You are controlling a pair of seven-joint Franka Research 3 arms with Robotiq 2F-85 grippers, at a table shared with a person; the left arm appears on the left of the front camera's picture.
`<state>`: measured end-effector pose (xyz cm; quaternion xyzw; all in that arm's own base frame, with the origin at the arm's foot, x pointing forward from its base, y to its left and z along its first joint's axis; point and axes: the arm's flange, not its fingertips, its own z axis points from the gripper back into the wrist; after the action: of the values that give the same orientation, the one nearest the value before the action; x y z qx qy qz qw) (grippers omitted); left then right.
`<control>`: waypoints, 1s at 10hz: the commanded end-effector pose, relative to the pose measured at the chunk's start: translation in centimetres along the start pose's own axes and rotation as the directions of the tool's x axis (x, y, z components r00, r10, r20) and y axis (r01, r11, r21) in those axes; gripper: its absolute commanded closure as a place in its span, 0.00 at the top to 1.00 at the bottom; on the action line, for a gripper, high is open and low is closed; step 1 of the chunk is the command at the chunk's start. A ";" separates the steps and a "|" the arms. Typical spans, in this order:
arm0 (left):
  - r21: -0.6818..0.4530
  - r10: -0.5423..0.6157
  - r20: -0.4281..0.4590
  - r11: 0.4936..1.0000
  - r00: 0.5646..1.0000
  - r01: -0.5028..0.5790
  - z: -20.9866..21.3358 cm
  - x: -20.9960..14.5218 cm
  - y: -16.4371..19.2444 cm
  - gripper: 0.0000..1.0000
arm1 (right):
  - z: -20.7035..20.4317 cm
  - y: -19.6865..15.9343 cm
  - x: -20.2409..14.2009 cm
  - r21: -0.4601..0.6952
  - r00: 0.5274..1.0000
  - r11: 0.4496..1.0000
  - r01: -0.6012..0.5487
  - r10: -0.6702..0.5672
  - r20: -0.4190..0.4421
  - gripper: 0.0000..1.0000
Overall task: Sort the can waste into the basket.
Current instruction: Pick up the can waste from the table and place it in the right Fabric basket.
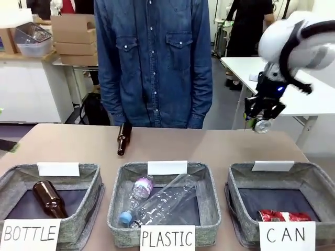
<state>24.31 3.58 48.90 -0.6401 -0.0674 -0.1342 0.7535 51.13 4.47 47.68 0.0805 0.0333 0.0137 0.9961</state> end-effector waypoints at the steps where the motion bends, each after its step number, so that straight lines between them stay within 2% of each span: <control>1: -0.008 -0.023 -0.017 1.000 1.000 0.023 0.5 -0.3 0.0 1.00 | 3.7 -1.8 -6.5 0.053 0.965 0.987 -0.153 0.161 -0.209 0.36; 2: -0.008 -0.023 -0.017 1.000 1.000 0.023 0.5 -0.3 0.0 1.00 | 4.1 -1.8 -9.1 0.122 0.922 0.956 -0.267 0.290 -0.255 0.36; 3: -0.008 -0.023 -0.017 1.000 1.000 0.023 0.5 -0.3 0.0 1.00 | 2.8 -1.5 -11.0 0.109 0.909 0.944 -0.313 0.331 -0.255 0.36; 5: -0.008 -0.023 -0.017 1.000 1.000 0.023 0.5 -0.3 0.0 1.00 | 0.5 -0.9 -13.2 0.153 0.879 0.913 -0.378 0.406 -0.251 0.36; 6: -0.008 -0.023 -0.017 1.000 1.000 0.023 0.5 -0.3 0.0 1.00 | -0.4 -0.6 -14.4 0.157 0.843 0.878 -0.452 0.478 -0.249 0.36; 7: -0.008 -0.023 -0.017 1.000 1.000 0.023 0.5 -0.3 0.0 1.00 | -1.5 -0.4 -15.2 0.167 0.778 0.811 -0.560 0.585 -0.231 0.36; 10: -0.008 -0.023 -0.017 1.000 1.000 0.023 0.5 -0.3 0.0 1.00 | -2.6 0.1 -15.5 0.180 0.758 0.783 -0.596 0.622 -0.198 0.36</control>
<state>24.21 3.74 48.86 -0.6413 -0.0675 -0.1361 0.7521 35.77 5.21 46.11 0.1351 0.1442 0.3329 0.9220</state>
